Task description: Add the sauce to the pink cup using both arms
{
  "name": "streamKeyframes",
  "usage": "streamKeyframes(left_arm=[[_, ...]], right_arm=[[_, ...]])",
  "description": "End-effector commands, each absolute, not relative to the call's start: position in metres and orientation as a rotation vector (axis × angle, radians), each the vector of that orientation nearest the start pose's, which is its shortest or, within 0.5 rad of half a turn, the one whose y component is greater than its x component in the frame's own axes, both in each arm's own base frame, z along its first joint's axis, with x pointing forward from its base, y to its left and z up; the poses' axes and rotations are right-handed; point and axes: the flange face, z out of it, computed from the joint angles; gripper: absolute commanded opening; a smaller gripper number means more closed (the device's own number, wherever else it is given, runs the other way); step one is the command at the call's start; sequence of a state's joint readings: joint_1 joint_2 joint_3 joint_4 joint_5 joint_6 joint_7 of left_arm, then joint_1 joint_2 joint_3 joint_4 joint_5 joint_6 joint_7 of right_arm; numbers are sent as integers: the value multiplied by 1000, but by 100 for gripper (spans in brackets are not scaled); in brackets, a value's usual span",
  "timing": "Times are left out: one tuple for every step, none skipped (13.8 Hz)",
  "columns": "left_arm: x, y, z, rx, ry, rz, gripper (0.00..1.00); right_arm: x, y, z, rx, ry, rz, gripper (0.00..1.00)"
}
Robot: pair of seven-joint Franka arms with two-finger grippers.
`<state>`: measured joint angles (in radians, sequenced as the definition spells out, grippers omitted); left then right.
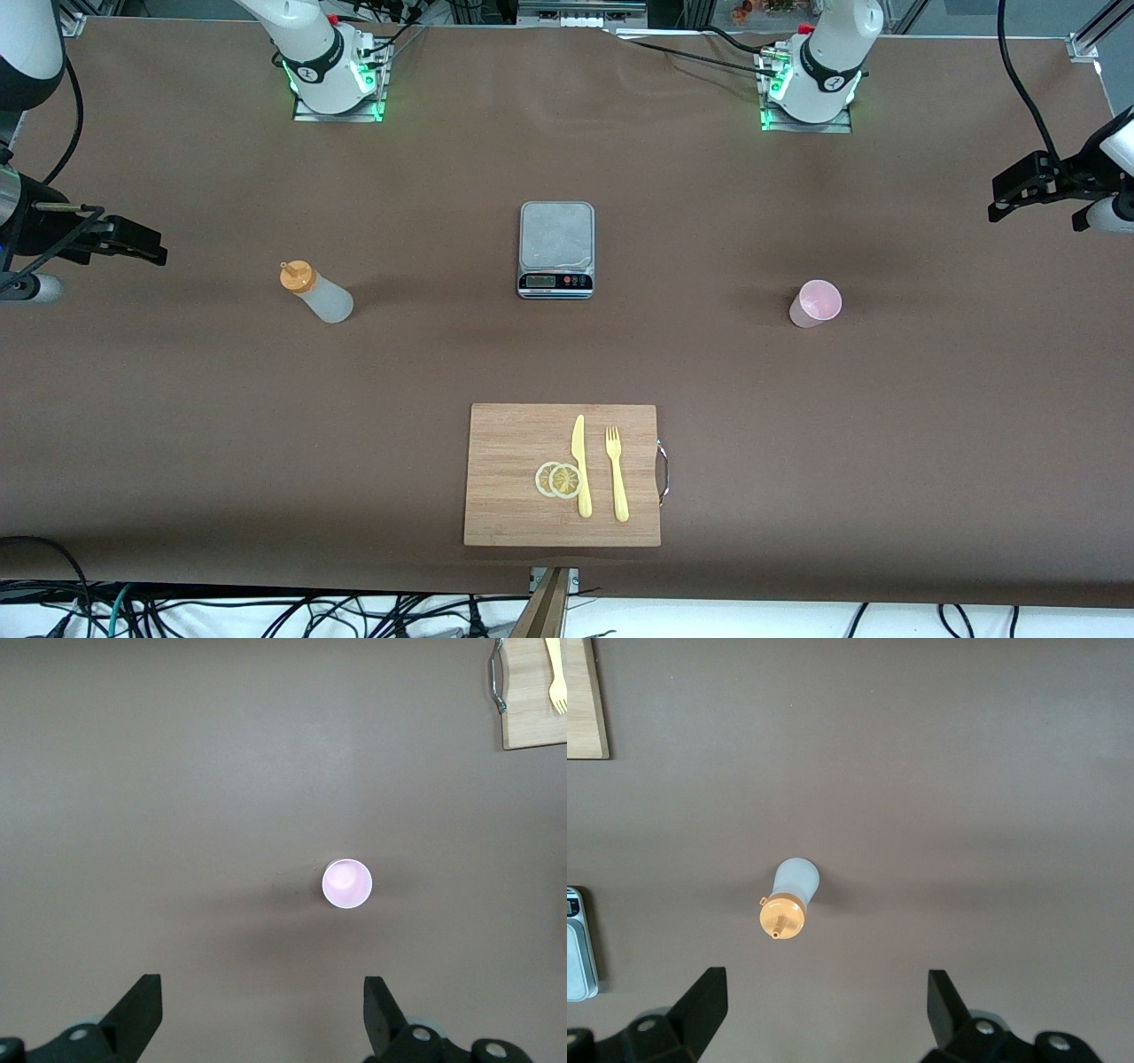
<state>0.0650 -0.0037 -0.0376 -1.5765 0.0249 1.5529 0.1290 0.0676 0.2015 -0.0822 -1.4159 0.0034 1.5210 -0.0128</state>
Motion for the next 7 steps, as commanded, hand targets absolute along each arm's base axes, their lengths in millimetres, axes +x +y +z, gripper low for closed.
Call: streamKeyframes(left_arm=[[553, 20, 629, -3109, 156, 39, 100], [553, 20, 629, -3109, 158, 39, 100], [553, 20, 629, -3109, 156, 39, 100], [553, 20, 629, -3109, 156, 39, 100], [553, 20, 629, -3109, 156, 39, 100], [553, 20, 629, -3109, 156, 39, 100], [553, 20, 629, -3109, 156, 39, 100]], right_arm=[[609, -7, 582, -3153, -14, 137, 100], [609, -8, 582, -3153, -11, 135, 100], [609, -7, 582, -3153, -14, 137, 100], [609, -6, 582, -3153, -16, 137, 100], [609, -5, 582, -3155, -18, 135, 100], [609, -4, 582, -3155, -21, 137, 100], [608, -4, 582, -3155, -21, 140, 100]])
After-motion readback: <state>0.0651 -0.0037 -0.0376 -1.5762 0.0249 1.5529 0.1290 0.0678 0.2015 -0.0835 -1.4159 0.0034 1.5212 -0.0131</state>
